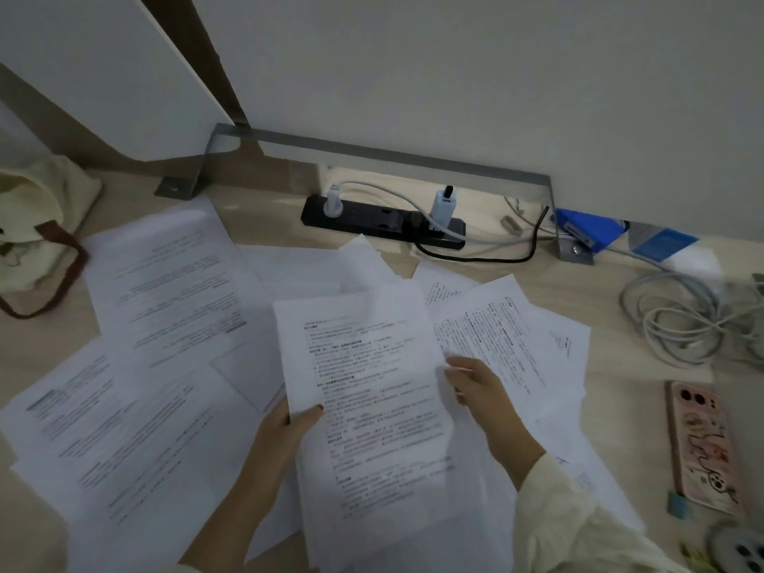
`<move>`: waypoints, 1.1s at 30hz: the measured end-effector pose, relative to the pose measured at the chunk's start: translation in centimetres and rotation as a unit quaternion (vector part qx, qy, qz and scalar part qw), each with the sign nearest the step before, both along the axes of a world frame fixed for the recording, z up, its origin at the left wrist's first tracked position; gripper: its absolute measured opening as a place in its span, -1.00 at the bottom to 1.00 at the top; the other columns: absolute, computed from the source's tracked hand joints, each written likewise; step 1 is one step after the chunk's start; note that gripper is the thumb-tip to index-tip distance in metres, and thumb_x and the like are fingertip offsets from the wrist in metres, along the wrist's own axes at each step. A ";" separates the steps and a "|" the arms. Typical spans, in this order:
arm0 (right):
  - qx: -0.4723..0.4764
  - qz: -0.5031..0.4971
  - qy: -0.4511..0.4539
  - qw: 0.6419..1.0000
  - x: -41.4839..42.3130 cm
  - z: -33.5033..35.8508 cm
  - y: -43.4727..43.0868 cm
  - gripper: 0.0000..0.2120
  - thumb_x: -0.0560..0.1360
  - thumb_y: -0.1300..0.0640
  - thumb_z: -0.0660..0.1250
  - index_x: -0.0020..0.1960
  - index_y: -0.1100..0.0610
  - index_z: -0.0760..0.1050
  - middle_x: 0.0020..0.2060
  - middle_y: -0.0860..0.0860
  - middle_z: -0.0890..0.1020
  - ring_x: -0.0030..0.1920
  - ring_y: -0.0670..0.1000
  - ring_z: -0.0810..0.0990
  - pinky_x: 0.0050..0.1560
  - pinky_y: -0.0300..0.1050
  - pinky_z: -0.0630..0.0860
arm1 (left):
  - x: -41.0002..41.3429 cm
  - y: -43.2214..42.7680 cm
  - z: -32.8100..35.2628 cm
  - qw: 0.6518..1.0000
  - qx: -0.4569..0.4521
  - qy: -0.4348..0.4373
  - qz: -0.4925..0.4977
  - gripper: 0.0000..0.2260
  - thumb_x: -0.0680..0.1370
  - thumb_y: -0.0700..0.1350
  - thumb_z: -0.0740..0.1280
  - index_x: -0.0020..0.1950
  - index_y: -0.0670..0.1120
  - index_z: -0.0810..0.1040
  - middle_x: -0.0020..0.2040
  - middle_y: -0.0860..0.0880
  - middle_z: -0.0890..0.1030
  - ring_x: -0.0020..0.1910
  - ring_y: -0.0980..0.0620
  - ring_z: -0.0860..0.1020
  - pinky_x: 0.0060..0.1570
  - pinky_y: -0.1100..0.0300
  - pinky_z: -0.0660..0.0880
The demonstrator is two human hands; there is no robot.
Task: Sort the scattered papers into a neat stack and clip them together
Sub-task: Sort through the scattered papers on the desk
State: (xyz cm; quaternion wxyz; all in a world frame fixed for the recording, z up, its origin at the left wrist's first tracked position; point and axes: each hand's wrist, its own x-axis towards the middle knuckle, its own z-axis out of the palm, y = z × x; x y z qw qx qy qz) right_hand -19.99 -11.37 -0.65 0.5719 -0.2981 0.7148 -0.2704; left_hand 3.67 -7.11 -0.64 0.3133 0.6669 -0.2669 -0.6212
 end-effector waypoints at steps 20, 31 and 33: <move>-0.015 -0.189 -0.065 0.980 -6.0 -1.9 3.5 -0.87 0.52 0.31 0.20 0.05 0.21 0.44 -0.03 0.17 0.56 -0.03 0.17 0.56 -0.11 -0.10 0.58 | -0.7 2.8 -1.5 0.997 0.001 -0.061 -0.048 -0.67 0.56 -0.18 0.24 0.34 -0.07 0.41 0.13 -0.07 0.55 0.06 -0.05 0.51 0.13 0.02 0.45; -0.066 -0.091 -0.277 0.954 -9.0 3.7 5.6 -0.79 0.49 0.30 0.09 -0.07 0.20 0.50 -0.34 0.01 0.63 -0.36 -0.02 0.59 -0.37 -0.22 0.52 | 2.0 5.0 2.6 0.995 -0.070 0.029 -0.070 -0.59 0.18 0.29 0.47 -0.01 0.28 0.59 -0.01 0.22 0.68 -0.02 0.17 0.63 -0.10 0.18 0.49; -0.041 -0.080 -0.278 0.956 -9.3 3.4 6.1 -0.87 0.44 0.26 0.18 -0.07 0.21 0.48 -0.30 0.03 0.61 -0.37 -0.02 0.58 -0.40 -0.22 0.51 | 1.5 4.9 2.6 0.993 -0.083 0.047 -0.075 -0.46 0.08 0.35 0.47 0.02 0.24 0.60 0.00 0.19 0.68 -0.02 0.18 0.64 -0.09 0.18 0.51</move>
